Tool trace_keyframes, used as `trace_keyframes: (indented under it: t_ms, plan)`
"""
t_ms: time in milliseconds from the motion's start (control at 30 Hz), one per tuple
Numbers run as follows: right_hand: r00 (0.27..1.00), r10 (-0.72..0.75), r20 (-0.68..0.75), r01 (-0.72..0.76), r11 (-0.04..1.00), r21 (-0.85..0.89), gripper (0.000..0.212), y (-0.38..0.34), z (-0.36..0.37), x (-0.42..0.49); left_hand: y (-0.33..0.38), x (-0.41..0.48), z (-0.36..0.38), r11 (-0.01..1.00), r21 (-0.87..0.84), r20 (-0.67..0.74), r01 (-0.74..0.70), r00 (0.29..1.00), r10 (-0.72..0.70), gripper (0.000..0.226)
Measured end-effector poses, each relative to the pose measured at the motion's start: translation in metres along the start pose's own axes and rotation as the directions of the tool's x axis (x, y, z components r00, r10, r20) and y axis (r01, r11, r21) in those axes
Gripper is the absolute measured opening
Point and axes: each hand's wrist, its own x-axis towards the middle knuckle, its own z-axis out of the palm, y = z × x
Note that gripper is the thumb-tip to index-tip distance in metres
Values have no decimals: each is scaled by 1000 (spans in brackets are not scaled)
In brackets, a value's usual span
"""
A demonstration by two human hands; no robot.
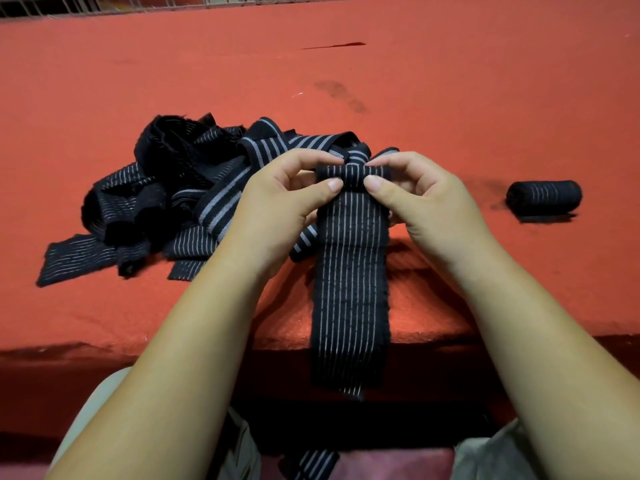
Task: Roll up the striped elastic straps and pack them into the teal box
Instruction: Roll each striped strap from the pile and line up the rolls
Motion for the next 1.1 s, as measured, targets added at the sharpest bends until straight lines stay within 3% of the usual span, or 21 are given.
trace_keyframes:
  t_ms: [400,567,767,933,1100]
  plan:
    - [998,43,-37,-39,995,94,15,3,1,-1,3,-2,0,992,113,14,61,998,-63,20]
    - [998,59,-15,-56,990,133,25,5,2,1,-1,0,1,996,61,-20,60,998,-59,21]
    - [996,81,44,-83,996,39,24,8,-4,2,-1,3,-2,997,71,-16,36,999,-35,25]
    - [1000,24,19,-24,1000,2,24,7,-3,0,1,0,-3,994,-23,35,104,994,-104,19]
    - [999,34,6,-34,999,-6,20,5,1,-3,-1,0,-3,998,-16,7,52,999,-52,15]
